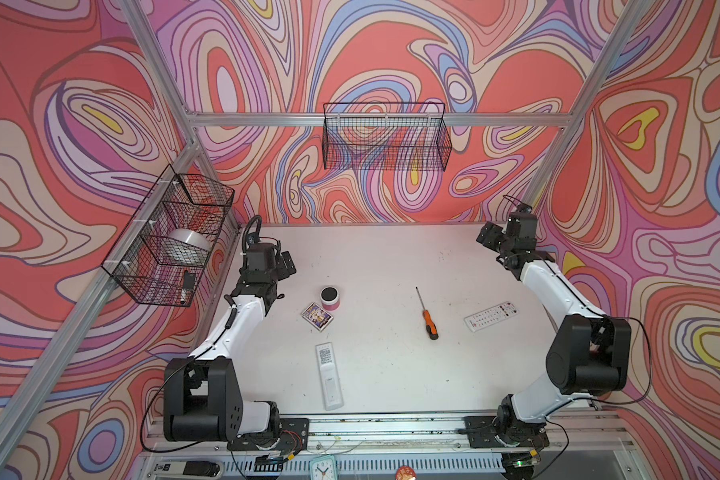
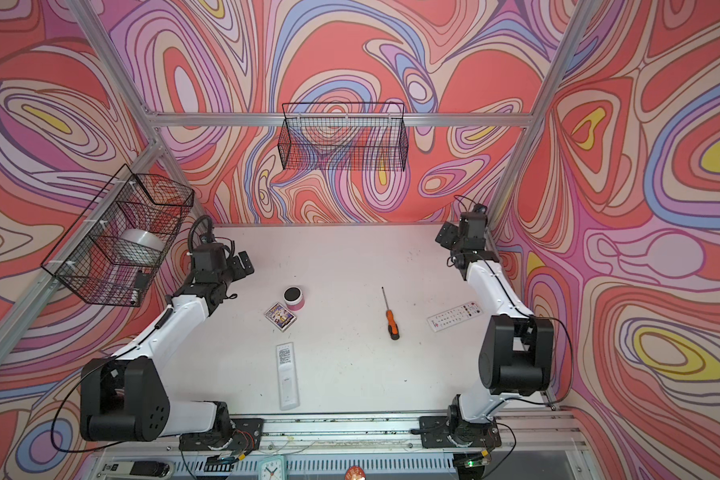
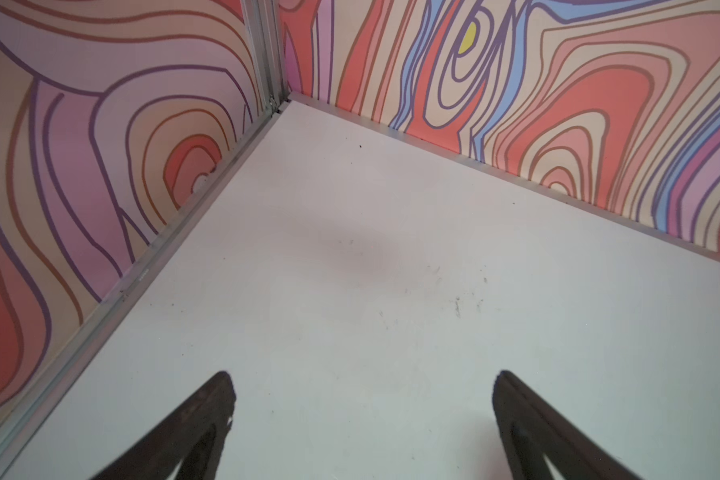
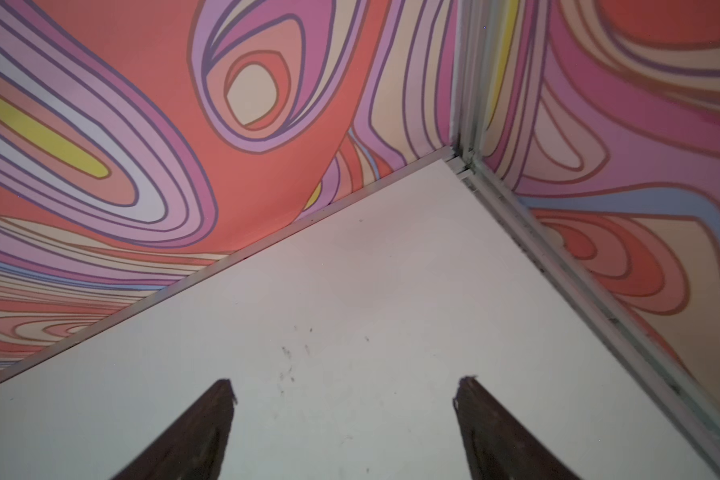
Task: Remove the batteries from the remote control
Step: 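Raise both arms and move the right gripper toward the white remote, then grasp the white remote with the right gripper and lift it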
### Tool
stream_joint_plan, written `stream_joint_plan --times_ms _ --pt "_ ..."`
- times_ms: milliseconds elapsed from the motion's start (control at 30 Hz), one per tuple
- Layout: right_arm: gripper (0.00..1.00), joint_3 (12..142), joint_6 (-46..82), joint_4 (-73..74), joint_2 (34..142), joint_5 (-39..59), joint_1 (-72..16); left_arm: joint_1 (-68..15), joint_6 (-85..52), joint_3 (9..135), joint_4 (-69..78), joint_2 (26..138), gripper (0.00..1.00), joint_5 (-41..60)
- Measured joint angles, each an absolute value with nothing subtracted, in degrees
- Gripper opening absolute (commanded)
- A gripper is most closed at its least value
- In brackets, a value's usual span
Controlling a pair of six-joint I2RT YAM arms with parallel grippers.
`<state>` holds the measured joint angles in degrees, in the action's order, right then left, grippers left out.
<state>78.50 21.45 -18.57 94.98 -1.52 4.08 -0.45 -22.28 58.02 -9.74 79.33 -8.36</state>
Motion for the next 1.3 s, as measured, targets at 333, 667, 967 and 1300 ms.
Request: stream_joint_plan --times_ms 333,667,967,1300 --pt "0.85 77.8 33.1 -56.6 99.5 7.1 1.2 -4.0 -28.3 61.5 -29.8 77.1 1.00 11.2" --pt "0.85 71.4 44.2 -63.7 95.3 6.2 2.0 -5.3 -28.1 57.8 -35.0 69.5 1.00 19.7" --pt "0.85 72.5 45.0 -61.3 100.0 6.0 10.3 -5.3 -28.1 57.5 -36.2 69.1 1.00 22.8" --pt "0.85 73.0 43.8 -57.5 105.0 6.9 15.2 -5.3 -28.1 57.3 -36.3 69.4 1.00 24.5"
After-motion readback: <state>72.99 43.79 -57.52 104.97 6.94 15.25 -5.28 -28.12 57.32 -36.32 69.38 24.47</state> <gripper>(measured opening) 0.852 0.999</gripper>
